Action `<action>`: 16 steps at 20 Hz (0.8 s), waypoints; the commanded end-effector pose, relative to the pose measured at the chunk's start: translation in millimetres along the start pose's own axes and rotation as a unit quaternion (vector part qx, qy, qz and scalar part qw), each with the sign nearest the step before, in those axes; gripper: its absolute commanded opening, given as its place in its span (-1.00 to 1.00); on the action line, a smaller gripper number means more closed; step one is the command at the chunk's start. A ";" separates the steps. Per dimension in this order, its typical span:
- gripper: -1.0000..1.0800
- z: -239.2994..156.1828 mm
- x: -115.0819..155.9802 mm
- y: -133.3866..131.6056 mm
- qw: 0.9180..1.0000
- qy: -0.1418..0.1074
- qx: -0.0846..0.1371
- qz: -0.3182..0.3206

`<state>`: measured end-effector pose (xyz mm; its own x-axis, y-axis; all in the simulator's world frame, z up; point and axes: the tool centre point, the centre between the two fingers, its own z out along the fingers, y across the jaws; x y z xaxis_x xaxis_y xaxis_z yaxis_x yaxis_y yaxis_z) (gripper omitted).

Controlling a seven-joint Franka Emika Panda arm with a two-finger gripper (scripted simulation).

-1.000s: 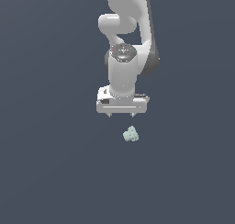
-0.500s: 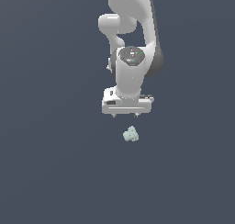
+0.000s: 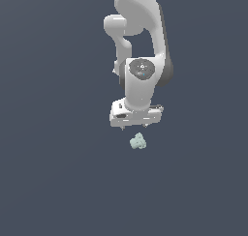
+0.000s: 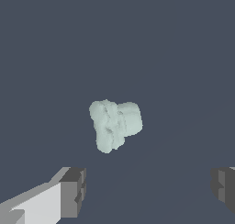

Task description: Pick up the object and move it to a goal position.

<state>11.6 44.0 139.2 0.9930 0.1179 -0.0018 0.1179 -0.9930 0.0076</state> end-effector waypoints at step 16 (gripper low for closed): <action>0.92 50.3 23.3 -19.3 0.995 0.001 0.004 -0.102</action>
<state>32.3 65.5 88.3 0.9484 0.3171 -0.0017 0.3171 -0.9484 -0.0002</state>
